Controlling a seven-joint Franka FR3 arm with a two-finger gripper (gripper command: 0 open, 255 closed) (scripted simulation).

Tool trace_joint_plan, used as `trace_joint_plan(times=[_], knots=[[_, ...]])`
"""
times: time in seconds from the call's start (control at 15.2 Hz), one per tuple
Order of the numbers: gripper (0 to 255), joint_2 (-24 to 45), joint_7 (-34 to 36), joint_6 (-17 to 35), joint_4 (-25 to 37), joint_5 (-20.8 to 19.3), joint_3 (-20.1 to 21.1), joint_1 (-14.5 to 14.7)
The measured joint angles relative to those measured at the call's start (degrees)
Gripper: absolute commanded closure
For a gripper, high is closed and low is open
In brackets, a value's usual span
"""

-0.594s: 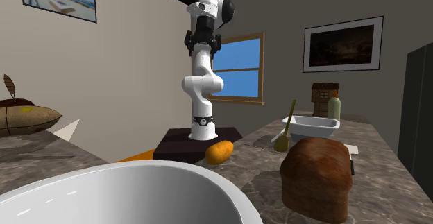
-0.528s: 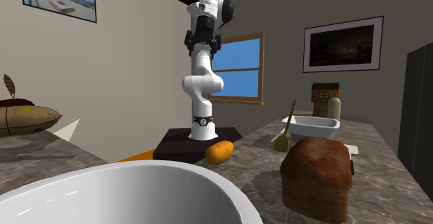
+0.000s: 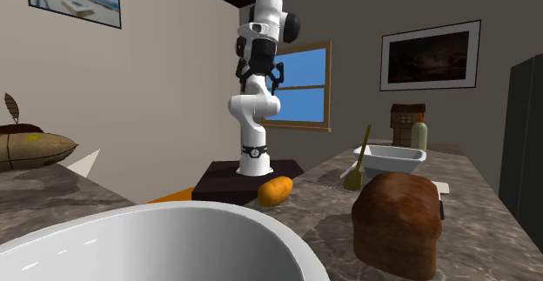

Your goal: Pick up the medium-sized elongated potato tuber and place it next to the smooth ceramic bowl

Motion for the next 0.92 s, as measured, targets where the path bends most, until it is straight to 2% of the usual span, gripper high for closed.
trace_joint_plan(times=[0.4,0.92], knots=[[0,11.2,7.8,10.1,-1.0,0.3,2.7,-1.2],[0,28.1,17.5,20.9,2.4,-1.7,4.6,-3.2]])
